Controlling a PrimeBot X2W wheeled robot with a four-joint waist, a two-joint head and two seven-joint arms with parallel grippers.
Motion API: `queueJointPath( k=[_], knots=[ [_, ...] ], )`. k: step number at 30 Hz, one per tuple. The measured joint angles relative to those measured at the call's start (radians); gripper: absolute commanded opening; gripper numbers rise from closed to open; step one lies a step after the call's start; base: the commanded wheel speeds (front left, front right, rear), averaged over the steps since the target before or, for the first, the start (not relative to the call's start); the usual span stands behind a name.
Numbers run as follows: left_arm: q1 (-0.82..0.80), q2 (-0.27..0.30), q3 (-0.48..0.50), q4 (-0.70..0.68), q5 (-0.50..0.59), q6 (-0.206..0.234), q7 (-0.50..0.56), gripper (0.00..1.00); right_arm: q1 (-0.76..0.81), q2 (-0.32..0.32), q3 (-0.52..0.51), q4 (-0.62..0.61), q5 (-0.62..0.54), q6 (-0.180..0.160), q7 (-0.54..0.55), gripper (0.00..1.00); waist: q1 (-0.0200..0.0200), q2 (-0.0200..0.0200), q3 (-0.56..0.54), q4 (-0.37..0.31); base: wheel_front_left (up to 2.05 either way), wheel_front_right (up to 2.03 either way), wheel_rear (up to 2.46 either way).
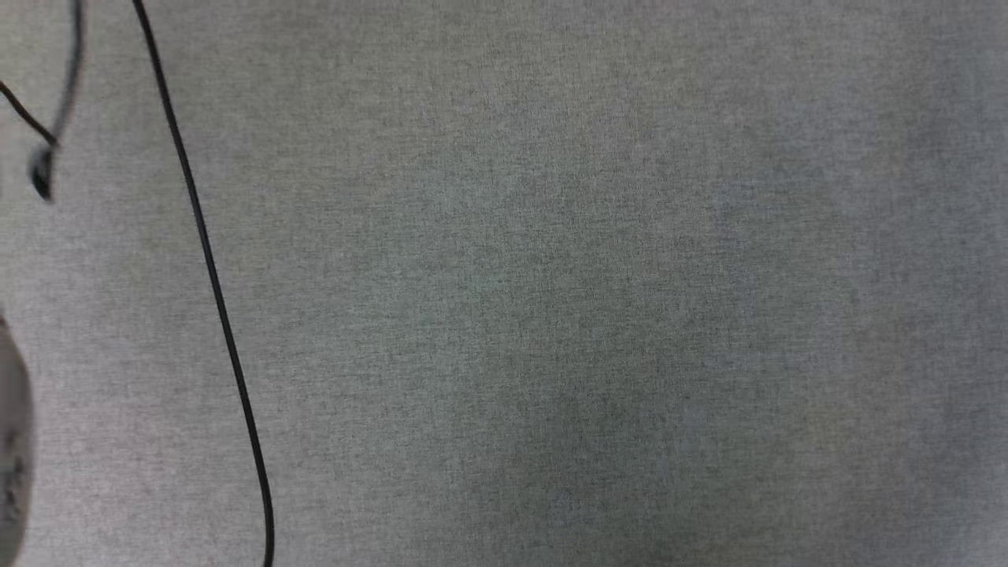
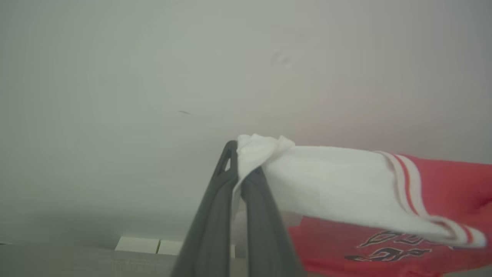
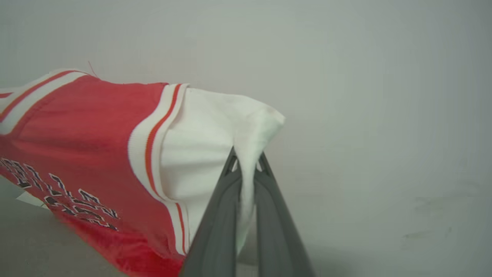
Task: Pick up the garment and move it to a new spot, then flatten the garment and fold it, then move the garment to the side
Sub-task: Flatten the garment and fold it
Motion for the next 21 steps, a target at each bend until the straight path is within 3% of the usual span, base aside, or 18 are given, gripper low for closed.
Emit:
queueJointPath(
  k=[12, 16, 21],
  knots=[
    [0.320, -0.067, 0.002, 0.157, -0.105, -0.073, -0.115, 0.00, 0.337, 0.023, 0.173, 0.094, 0.178, 0.000, -0.084, 0.00, -0.0002, 0.0000, -0.118, 0.013, 0.00, 0.00, 0.00],
    [0.553, -0.103, -0.008, 0.111, -0.180, -0.079, -0.160, 0.00, 0.572, 0.001, 0.228, 0.050, 0.283, 0.000, -0.117, 0.00, -0.0004, 0.0001, -0.217, 0.031, 0.00, 0.00, 0.00],
    [0.756, -0.094, -0.017, 0.025, -0.228, -0.079, -0.186, 0.00, 0.749, -0.018, 0.243, -0.012, 0.346, 0.000, -0.134, 0.00, -0.0005, 0.0001, -0.307, 0.039, 0.00, 0.00, 0.00]
  ],
)
